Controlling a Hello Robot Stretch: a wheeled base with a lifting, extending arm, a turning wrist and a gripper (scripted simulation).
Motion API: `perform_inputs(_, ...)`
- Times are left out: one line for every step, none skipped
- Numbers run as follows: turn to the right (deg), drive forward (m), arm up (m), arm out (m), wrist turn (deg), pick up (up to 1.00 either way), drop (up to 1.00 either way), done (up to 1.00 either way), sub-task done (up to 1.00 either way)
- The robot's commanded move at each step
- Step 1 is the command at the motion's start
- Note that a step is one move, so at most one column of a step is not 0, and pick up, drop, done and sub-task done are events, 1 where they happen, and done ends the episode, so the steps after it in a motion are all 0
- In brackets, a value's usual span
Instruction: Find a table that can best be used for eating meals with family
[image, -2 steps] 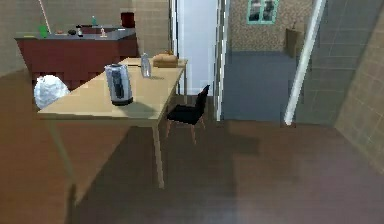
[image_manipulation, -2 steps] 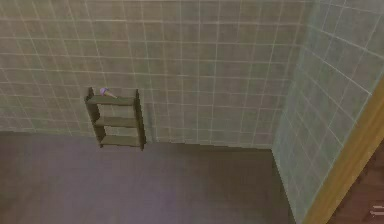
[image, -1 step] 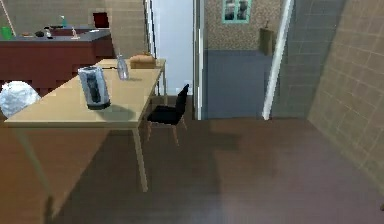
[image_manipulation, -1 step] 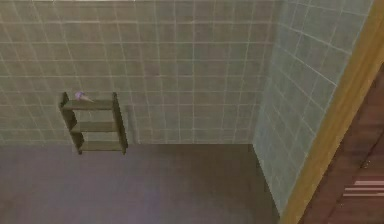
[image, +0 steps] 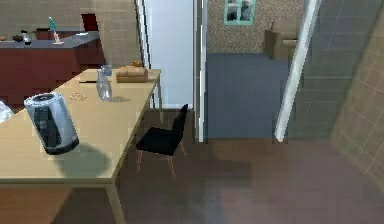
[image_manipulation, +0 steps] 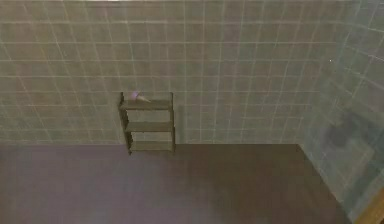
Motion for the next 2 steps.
perform_inputs(-24.0, 0.0, 0.0, 0.0, 0.0, 0.0, 0.0, 0.0, 0.0)
perform_inputs(0.0, 0.0, 0.0, 0.0, 0.0, 0.0, 0.0, 1.0, 0.0)
